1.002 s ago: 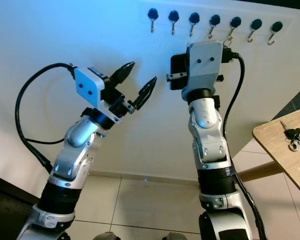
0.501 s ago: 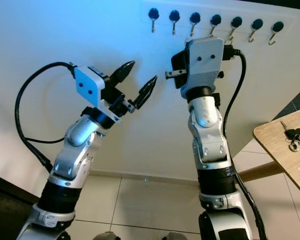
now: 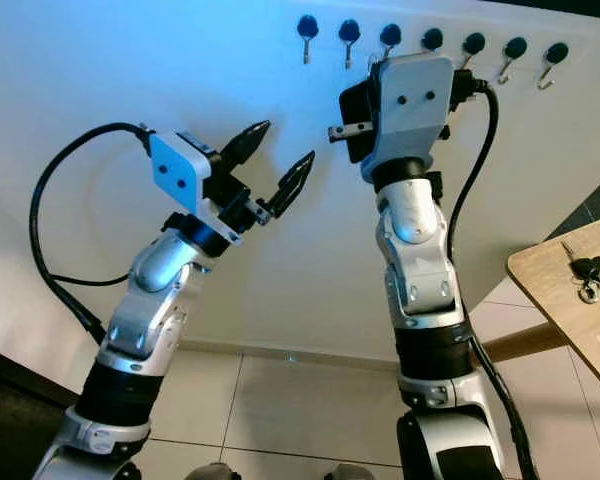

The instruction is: Hang keys on a hook

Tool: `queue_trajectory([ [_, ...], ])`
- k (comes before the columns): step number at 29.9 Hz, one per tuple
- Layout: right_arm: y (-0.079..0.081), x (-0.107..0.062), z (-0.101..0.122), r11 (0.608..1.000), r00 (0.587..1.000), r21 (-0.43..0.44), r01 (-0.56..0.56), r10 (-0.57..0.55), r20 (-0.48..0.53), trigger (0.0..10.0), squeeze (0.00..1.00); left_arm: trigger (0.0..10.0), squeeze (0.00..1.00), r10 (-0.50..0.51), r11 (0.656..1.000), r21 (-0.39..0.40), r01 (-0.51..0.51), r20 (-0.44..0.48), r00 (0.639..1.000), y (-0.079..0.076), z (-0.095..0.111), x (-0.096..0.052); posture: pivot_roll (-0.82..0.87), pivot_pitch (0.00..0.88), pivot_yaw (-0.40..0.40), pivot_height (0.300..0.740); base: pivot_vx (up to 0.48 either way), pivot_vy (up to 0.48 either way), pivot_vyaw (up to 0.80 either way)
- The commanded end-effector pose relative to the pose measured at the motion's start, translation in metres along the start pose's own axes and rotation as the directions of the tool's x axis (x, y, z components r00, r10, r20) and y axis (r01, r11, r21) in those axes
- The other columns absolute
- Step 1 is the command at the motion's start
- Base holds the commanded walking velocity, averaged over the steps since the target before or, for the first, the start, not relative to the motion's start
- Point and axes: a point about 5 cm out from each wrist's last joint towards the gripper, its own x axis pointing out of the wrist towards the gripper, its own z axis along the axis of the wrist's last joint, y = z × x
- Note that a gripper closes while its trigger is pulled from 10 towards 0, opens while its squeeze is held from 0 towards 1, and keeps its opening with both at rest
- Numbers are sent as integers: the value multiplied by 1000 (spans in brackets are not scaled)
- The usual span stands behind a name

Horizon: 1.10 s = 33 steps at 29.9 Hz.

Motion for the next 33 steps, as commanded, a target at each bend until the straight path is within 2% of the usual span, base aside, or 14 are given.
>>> queue_trajectory([
  [1, -4, 2, 2, 1000, 1000, 1, 10, -10, 9, 10000, 0, 10000, 0, -19, 1000, 12, 19, 0, 1000, -2, 1, 2, 36, 111, -57, 740, 0, 0, 0],
  [10, -7, 2, 0, 1000, 1000, -1, 20, -20, 1, 10000, 0, 10000, 0, -22, 1000, 14, 22, 0, 1000, -2, 1, 2, 38, 110, -56, 740, 0, 0, 0],
  [21, -17, -6, -9, 998, 996, -1, 69, -69, -49, 10000, 0, 10000, 0, -31, 999, 13, 31, -1, 1000, -3, 0, 2, 37, 105, -53, 740, 0, 0, 0],
  [33, -21, -7, -8, 996, 996, -5, 84, -84, -43, 10000, 0, 10000, 0, -34, 999, 13, 34, 8, 999, -3, 2, 3, 39, 105, -51, 740, 0, 0, 0],
])
